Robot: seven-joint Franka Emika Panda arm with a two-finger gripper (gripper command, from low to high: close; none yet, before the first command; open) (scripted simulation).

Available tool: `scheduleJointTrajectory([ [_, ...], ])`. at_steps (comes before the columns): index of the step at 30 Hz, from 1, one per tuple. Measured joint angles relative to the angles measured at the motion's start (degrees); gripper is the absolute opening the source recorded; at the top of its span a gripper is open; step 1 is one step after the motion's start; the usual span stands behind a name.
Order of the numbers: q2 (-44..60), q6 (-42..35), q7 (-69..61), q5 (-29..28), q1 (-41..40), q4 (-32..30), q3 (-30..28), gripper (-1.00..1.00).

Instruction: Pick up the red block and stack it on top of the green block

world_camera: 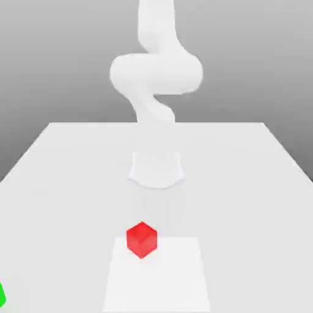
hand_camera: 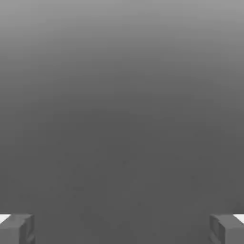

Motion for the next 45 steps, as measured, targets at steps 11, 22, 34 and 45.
scheduleJointTrajectory([
  [11, 19.64, 14.97, 20.02, 0.58, -7.67, -18.9, 5.26, 0.0],
  [22, 47.5, 36.4, 37.98, -3.2, -10.04, -30.13, 3.86, 0.0],
  [34, 49.54, 38.21, 38.4, -3.65, -8.44, -29.93, 2.25, -1.0],
  [45, 41.92, 22.82, 23.96, 6.43, -10.53, -22.51, -0.08, -1.0],
])
